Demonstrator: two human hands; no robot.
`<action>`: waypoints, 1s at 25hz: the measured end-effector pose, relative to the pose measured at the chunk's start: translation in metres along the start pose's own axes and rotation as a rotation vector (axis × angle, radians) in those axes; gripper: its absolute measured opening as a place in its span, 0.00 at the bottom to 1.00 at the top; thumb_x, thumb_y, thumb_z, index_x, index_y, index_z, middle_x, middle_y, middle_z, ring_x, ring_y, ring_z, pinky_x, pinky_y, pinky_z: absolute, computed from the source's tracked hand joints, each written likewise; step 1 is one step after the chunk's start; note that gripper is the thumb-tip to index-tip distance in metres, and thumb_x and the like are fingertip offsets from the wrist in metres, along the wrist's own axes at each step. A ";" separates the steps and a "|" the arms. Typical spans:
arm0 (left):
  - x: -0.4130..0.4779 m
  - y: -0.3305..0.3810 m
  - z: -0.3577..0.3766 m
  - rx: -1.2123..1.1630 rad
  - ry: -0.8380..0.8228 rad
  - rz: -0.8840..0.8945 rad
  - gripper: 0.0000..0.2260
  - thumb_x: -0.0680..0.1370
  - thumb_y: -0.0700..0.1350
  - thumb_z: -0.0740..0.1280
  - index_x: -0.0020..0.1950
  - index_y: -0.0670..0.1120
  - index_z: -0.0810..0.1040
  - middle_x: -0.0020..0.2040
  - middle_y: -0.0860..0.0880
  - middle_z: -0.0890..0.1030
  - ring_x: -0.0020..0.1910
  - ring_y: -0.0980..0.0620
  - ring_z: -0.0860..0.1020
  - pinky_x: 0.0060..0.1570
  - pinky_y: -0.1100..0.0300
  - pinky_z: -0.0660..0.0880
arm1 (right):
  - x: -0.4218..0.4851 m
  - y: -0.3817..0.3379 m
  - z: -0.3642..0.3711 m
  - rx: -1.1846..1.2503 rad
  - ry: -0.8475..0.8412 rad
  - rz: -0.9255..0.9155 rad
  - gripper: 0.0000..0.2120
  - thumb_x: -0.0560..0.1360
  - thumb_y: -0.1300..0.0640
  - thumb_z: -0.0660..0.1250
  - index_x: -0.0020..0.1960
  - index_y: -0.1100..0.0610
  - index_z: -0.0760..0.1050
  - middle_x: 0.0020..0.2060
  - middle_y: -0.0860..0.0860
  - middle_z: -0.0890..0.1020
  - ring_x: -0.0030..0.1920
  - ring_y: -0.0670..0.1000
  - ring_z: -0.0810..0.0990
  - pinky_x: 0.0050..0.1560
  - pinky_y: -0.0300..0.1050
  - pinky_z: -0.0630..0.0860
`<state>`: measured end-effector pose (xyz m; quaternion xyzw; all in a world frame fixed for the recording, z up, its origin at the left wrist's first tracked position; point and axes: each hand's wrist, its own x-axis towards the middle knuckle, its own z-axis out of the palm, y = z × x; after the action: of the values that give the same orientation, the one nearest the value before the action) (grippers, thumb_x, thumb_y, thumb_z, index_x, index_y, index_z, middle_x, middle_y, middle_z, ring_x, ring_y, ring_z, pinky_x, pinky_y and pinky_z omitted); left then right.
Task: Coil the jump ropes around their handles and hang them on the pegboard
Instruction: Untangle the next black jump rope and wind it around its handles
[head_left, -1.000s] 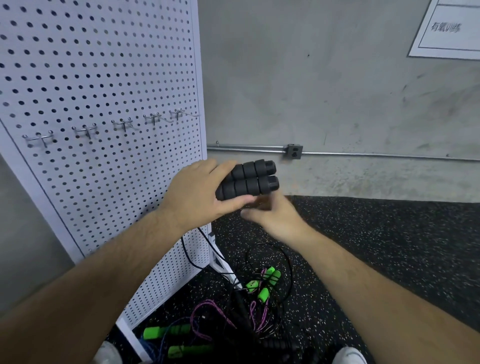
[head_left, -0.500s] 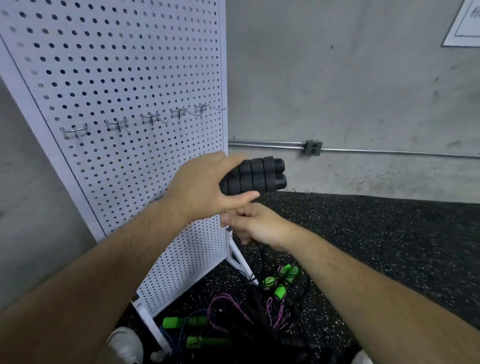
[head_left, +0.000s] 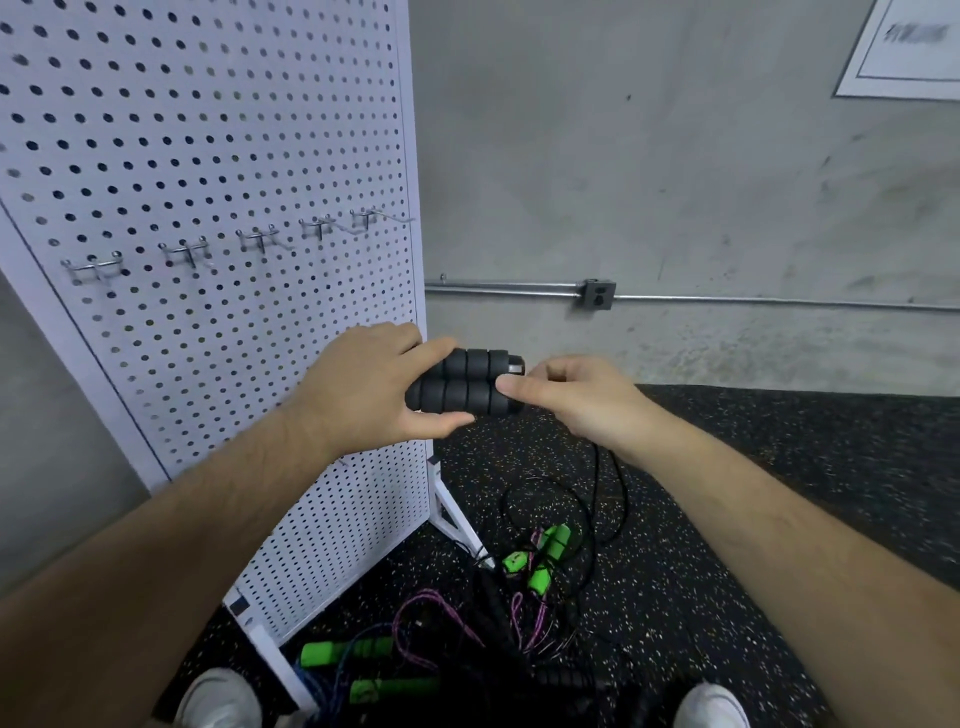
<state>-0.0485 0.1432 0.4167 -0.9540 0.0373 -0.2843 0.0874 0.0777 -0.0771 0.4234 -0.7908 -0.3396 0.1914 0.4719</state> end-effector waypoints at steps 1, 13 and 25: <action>0.001 0.002 0.000 0.011 -0.014 -0.013 0.31 0.72 0.74 0.61 0.64 0.53 0.76 0.40 0.54 0.73 0.38 0.52 0.74 0.37 0.57 0.71 | 0.001 0.001 0.001 -0.037 0.034 -0.020 0.22 0.72 0.38 0.73 0.46 0.58 0.80 0.25 0.44 0.74 0.24 0.43 0.69 0.31 0.39 0.65; 0.007 0.007 0.010 0.034 -0.067 -0.069 0.35 0.71 0.76 0.56 0.64 0.51 0.77 0.39 0.52 0.74 0.38 0.51 0.74 0.37 0.56 0.73 | -0.012 -0.009 0.008 -0.695 0.267 -0.398 0.09 0.77 0.47 0.66 0.52 0.51 0.78 0.40 0.45 0.78 0.42 0.49 0.78 0.38 0.44 0.73; -0.004 0.009 0.007 -0.104 -0.179 0.007 0.30 0.71 0.77 0.58 0.61 0.56 0.76 0.40 0.59 0.73 0.40 0.57 0.72 0.38 0.60 0.69 | -0.004 -0.004 -0.027 -0.748 0.178 -0.681 0.09 0.82 0.53 0.63 0.58 0.50 0.80 0.48 0.44 0.79 0.47 0.48 0.79 0.46 0.47 0.76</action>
<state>-0.0480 0.1361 0.4075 -0.9787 0.0474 -0.1953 0.0418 0.0901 -0.0953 0.4397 -0.7631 -0.5819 -0.1756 0.2195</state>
